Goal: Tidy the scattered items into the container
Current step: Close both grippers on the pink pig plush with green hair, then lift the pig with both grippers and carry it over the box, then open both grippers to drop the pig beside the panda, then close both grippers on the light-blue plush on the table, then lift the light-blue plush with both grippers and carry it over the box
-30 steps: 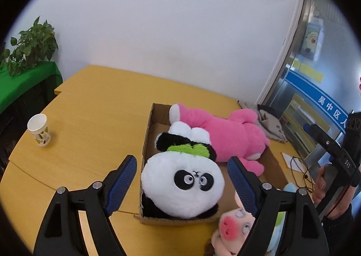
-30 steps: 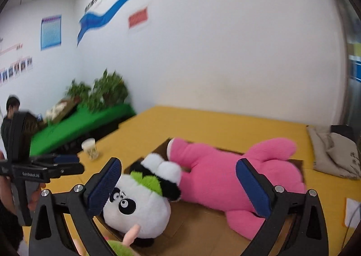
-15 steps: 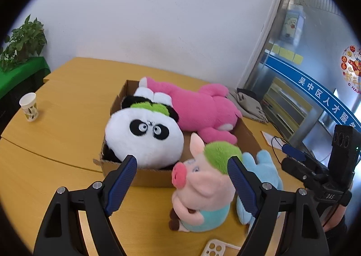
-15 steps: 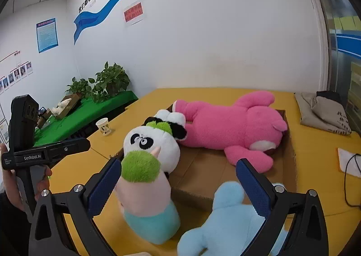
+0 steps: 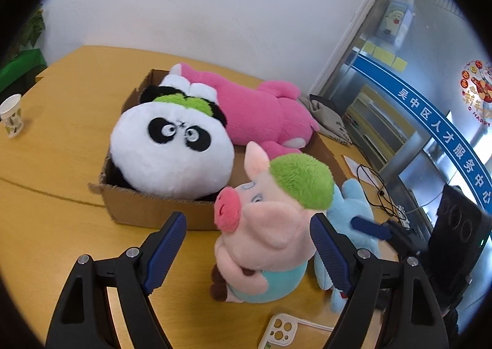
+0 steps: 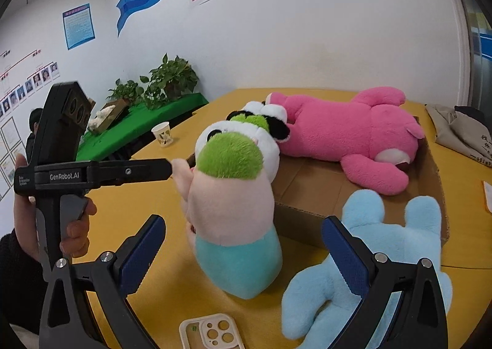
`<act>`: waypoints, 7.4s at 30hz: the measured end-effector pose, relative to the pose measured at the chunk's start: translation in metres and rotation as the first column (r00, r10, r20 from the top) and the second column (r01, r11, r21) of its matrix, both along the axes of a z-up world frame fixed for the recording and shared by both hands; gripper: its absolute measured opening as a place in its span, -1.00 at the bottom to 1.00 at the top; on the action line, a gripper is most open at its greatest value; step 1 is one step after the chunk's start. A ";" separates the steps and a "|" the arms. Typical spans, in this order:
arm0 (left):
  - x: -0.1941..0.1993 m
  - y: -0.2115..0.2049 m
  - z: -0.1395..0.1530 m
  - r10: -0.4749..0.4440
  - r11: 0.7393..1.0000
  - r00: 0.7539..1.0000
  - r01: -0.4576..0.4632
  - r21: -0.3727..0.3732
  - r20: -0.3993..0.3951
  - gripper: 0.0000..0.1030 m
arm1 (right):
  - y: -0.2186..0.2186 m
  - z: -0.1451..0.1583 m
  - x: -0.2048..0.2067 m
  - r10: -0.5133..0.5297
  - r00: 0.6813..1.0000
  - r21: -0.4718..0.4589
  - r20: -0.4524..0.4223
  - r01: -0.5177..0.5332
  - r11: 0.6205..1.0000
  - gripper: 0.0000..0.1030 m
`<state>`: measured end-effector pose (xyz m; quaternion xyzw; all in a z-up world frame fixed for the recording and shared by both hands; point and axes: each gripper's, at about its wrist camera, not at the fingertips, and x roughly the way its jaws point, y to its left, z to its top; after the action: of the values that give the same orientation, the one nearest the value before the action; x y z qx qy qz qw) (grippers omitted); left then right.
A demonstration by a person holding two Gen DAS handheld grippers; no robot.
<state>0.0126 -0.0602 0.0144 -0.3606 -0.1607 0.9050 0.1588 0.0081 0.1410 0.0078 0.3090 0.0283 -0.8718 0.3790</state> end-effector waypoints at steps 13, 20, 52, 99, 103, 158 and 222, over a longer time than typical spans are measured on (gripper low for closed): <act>-0.053 0.031 -0.012 -0.200 0.979 0.980 0.200 0.027 -0.001 0.71 | -0.054 -0.069 -0.016 -0.154 0.986 0.080 0.070 0.148 0.986 1.00; -0.057 0.029 -0.020 -0.218 0.973 0.976 0.216 0.077 0.008 0.71 | -0.050 -0.071 -0.023 -0.146 0.986 0.061 0.074 0.142 0.988 1.00; -0.089 0.063 0.169 -0.326 0.943 0.915 0.332 -0.015 -0.239 0.49 | -0.004 0.099 -0.059 -0.062 0.982 -0.057 -0.178 0.053 0.997 0.60; -0.172 0.041 0.077 -0.050 0.992 0.996 0.041 -0.117 -0.071 0.47 | -0.013 0.001 -0.154 -0.200 0.951 0.063 0.237 0.191 0.980 1.00; -0.129 0.042 0.116 0.019 0.988 0.974 -0.053 -0.146 -0.226 0.47 | -0.007 0.018 -0.150 -0.213 0.964 0.075 0.158 0.203 0.976 1.00; -0.062 0.168 -0.107 -0.431 0.889 0.866 0.361 0.280 0.253 0.37 | 0.114 -0.095 -0.044 -0.311 0.931 0.226 0.192 0.267 0.937 1.00; -0.153 0.145 0.164 -0.390 0.920 0.896 0.388 -0.050 -0.212 -0.19 | 0.076 0.159 -0.145 -0.243 0.916 -0.066 -0.320 0.234 0.970 0.78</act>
<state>-0.1401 0.0849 0.1783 -0.2847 -0.0644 0.8894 0.3518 -0.1368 0.2174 0.1669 0.1571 0.0413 -0.9508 0.2640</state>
